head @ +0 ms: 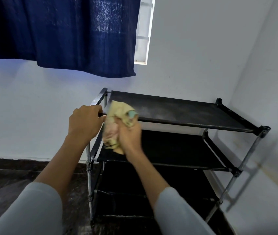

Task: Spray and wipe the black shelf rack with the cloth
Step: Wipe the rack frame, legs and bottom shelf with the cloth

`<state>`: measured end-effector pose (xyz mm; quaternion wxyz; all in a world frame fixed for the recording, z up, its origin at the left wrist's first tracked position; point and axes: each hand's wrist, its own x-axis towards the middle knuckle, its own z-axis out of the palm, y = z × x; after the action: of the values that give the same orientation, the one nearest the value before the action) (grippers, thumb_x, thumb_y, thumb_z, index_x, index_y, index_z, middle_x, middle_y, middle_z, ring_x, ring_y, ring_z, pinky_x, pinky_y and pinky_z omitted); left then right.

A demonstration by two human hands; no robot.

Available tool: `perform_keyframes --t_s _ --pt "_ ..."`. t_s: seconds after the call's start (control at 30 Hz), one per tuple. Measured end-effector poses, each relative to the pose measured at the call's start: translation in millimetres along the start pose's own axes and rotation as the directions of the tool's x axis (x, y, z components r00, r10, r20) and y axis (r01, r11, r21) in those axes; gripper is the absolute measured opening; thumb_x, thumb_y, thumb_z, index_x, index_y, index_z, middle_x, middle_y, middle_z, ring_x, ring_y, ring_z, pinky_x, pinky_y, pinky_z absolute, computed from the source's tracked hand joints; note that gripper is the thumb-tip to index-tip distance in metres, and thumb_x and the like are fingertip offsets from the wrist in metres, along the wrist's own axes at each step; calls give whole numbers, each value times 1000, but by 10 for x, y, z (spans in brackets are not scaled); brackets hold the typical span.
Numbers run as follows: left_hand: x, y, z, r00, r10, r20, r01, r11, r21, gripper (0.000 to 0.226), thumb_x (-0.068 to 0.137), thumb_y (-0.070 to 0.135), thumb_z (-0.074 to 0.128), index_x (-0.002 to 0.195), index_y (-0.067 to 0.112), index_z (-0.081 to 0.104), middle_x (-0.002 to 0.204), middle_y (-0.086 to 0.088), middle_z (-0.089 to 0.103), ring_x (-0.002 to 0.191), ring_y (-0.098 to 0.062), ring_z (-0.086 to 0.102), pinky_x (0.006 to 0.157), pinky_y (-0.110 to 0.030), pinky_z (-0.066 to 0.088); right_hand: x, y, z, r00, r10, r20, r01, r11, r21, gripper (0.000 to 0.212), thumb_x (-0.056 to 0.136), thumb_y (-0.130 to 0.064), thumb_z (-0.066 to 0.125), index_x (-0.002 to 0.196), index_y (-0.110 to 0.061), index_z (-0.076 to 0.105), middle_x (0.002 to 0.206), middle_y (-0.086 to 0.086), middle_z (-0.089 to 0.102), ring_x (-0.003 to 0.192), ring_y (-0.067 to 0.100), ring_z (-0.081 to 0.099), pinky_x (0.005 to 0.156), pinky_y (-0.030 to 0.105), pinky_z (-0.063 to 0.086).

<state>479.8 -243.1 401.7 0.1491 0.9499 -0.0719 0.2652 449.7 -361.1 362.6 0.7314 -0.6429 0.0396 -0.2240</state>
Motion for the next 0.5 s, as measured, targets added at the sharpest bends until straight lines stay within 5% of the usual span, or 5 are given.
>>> perform_keyframes --t_s 0.07,0.2,0.5 --pt "2 -28 3 1000 2 -8 -2 1000 11 14 92 14 49 97 13 62 89 -14 62 75 -33 45 63 -34 35 -60 18 177 998 -49 39 49 999 -10 24 89 -11 65 112 -3 64 105 5 69 93 13 67 76 16 54" --pt "-18 -12 -7 1000 10 7 -10 1000 5 20 99 23 45 106 17 63 92 -13 62 75 -27 42 62 -34 35 1 27 -135 994 -74 78 76 997 -33 19 86 -6 67 102 -15 63 91 -9 66 81 -2 64 71 14 51" --pt "-38 -2 1 1000 0 -21 -1 999 -44 21 98 23 47 109 18 64 93 -13 63 79 -29 49 64 -34 37 99 -238 -1618 929 -112 -353 106 994 -37 13 89 -5 62 91 -17 66 84 -8 67 67 -4 65 65 18 50"
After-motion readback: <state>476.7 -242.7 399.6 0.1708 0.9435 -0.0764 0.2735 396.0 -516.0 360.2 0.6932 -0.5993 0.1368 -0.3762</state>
